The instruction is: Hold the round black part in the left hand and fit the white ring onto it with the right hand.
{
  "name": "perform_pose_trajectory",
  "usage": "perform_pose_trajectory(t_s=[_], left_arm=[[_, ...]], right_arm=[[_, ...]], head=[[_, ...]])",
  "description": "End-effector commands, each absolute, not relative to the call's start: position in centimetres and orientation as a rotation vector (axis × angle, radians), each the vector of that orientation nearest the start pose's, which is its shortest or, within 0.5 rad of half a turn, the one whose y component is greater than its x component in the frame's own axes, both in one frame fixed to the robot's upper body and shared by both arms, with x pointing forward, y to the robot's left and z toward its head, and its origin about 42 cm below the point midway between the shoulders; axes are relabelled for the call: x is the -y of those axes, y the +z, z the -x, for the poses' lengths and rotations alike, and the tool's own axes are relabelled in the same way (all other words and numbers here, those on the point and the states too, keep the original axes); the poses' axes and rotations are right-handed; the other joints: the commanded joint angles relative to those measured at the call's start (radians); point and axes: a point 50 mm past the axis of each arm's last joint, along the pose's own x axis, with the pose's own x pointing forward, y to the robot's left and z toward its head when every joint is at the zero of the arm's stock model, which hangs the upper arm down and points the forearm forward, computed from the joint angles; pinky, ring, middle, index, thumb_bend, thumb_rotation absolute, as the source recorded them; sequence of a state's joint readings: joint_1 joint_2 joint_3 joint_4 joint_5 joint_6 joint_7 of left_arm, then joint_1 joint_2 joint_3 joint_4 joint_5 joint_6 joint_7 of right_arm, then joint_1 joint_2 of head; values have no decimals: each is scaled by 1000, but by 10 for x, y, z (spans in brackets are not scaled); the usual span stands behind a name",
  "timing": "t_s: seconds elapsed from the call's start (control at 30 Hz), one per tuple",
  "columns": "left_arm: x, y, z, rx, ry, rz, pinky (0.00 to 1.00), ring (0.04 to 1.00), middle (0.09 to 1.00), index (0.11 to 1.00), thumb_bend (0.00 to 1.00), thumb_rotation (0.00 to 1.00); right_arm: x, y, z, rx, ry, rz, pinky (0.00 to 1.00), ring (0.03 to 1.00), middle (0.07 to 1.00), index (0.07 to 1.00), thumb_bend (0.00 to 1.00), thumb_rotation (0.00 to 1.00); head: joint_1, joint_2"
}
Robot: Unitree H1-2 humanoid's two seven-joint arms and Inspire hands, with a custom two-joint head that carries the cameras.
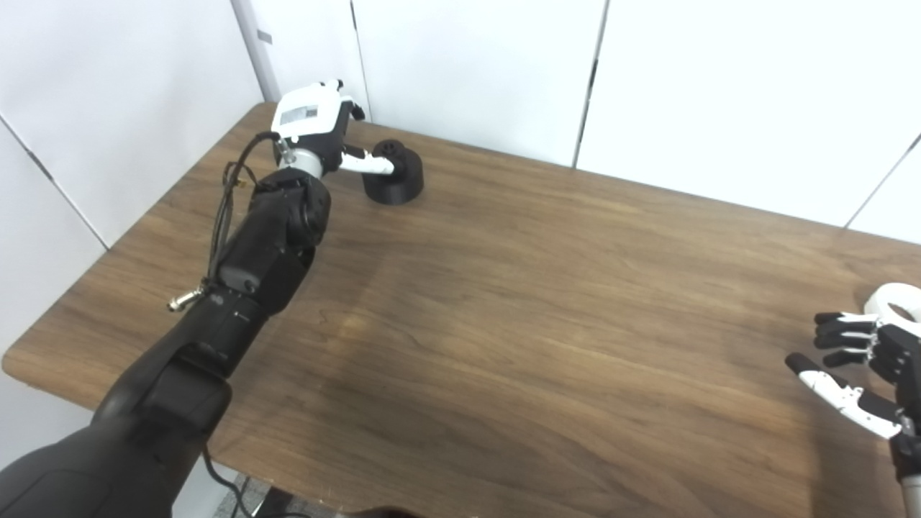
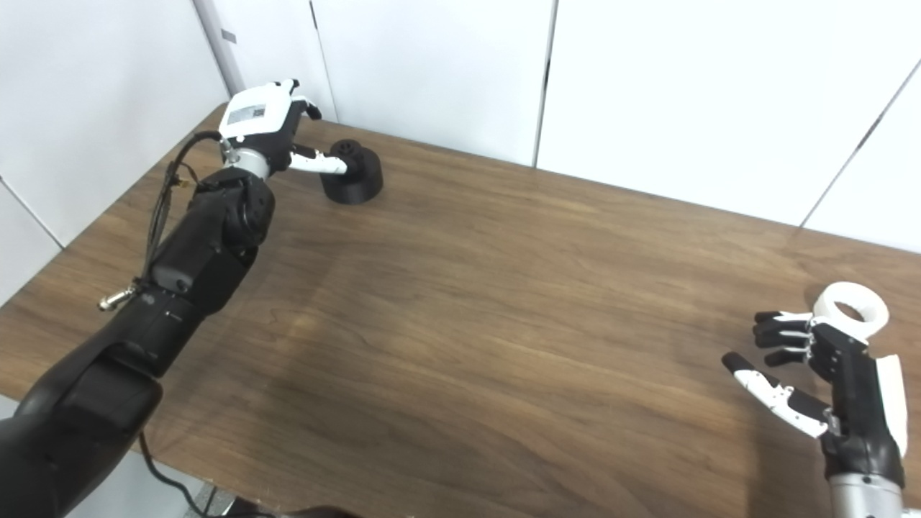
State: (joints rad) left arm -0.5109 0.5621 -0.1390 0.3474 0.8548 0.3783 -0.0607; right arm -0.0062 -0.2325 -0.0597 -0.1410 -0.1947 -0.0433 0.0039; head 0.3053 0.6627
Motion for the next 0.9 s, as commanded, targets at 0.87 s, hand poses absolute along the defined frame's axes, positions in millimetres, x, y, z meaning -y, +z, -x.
perform_pose_trajectory(t_s=[0.87], left_arm=[[-396, 231, -461, -225, 200, -1396, 1000, 1000, 1000, 770, 1000, 528]], right_arm=[[295, 168, -283, 262, -48, 445, 453, 553, 644, 497, 506, 126]], head=[[-18, 10]])
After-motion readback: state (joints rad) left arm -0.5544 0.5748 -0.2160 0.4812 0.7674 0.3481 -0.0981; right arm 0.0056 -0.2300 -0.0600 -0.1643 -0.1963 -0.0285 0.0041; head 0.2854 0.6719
